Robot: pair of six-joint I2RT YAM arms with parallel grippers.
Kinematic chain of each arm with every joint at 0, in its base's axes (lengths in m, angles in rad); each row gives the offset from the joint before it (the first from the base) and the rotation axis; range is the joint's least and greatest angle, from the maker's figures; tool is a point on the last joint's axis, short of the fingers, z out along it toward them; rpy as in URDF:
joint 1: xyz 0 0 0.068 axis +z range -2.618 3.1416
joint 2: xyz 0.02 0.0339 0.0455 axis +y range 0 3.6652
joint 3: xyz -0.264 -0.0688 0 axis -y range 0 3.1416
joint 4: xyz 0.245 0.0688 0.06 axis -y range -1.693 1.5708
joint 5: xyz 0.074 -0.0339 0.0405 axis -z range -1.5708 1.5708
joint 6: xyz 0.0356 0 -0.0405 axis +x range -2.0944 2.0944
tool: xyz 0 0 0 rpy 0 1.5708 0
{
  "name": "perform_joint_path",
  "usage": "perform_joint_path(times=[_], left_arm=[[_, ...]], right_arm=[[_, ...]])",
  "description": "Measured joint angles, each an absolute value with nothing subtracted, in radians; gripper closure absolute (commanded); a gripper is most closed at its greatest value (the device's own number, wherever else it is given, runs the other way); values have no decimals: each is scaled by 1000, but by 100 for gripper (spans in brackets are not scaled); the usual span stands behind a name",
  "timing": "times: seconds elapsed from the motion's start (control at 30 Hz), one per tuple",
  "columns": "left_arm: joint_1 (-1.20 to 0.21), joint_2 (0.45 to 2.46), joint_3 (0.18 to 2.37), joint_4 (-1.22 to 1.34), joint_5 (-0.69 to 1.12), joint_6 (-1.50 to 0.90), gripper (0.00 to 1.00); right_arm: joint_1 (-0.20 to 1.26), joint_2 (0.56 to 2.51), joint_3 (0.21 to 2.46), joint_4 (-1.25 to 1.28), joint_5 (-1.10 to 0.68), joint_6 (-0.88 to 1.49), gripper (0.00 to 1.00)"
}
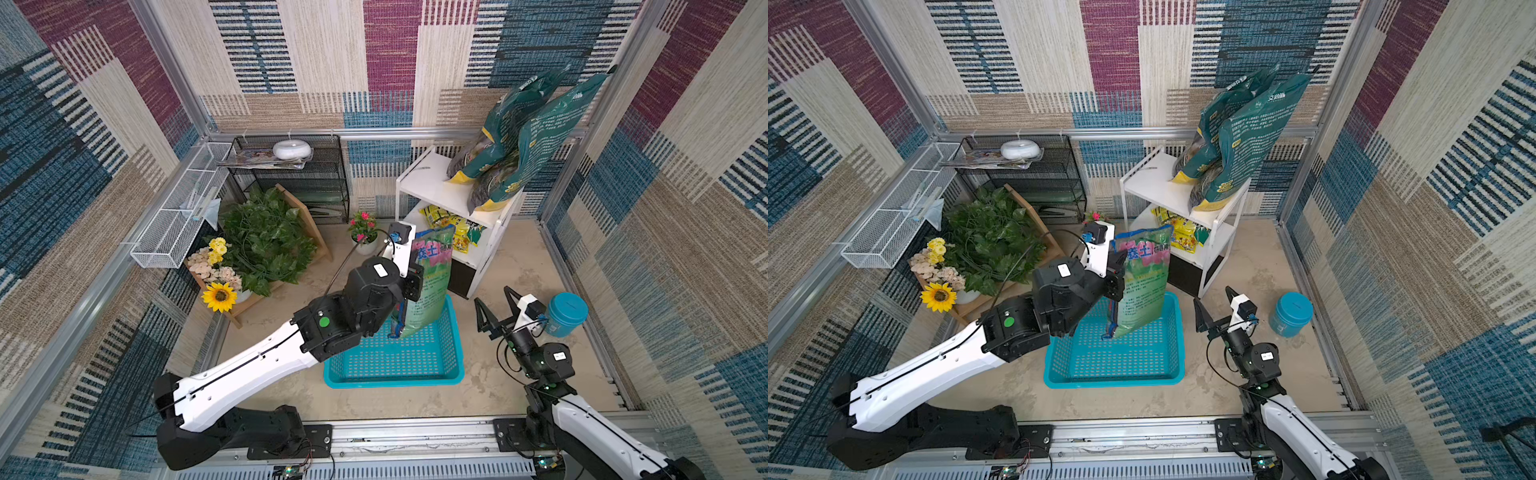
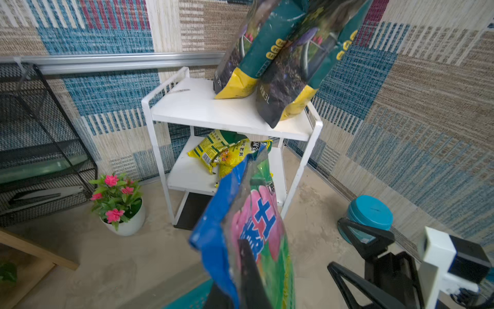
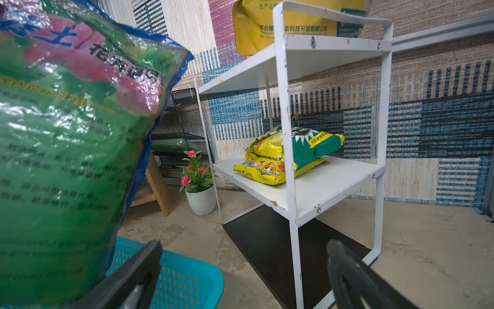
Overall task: Take down the fertilizer bag from the shelf
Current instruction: Place the fertilizer bag in the storage box.
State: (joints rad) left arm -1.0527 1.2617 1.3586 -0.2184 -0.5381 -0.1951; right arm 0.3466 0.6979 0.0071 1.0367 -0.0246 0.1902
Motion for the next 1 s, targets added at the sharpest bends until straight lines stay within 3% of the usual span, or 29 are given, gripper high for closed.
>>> perform_joint_path(times=[0.5, 1.0], left_arm=[[-1074, 1419, 1232, -9, -645, -337, 100], [-1208, 1572, 1074, 252, -696, -466, 100]], right_arm=[[347, 685, 7, 1015, -4, 195, 1], [347, 673, 7, 1011, -4, 197, 1]])
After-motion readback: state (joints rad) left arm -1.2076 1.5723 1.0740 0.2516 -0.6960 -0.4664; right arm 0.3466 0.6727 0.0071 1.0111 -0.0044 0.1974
